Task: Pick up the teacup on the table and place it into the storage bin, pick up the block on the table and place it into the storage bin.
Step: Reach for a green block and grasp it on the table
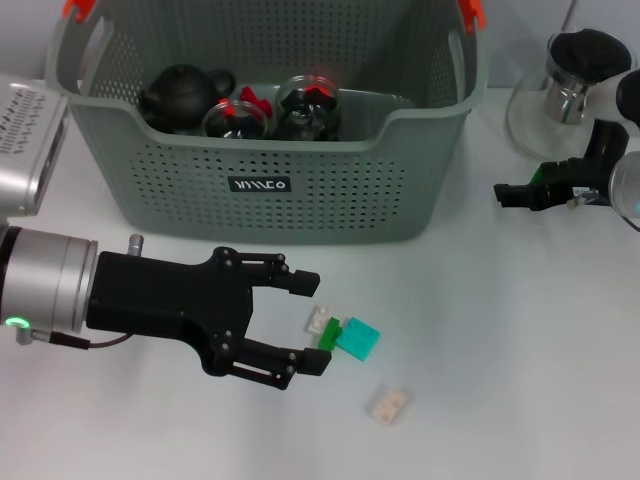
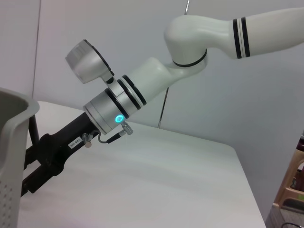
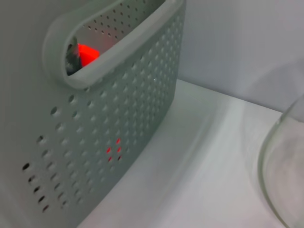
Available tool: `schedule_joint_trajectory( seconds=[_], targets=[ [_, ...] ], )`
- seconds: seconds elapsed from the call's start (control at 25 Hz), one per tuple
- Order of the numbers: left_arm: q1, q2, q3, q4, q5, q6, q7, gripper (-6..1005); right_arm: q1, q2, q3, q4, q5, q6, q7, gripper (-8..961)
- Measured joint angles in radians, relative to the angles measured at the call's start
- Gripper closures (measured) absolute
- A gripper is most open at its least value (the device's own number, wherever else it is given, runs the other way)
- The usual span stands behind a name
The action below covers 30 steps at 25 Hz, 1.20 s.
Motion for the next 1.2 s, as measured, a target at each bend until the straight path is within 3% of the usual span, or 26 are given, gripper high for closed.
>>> schedule_joint_trajectory(
  seconds=[1.2],
  targets=[
    [0.000,0.000,0.000,0.000,0.002,0.001,-0.004,138,0.006,0.000,0.000,0.030,0.000,0.004,-0.016,129]
  ],
)
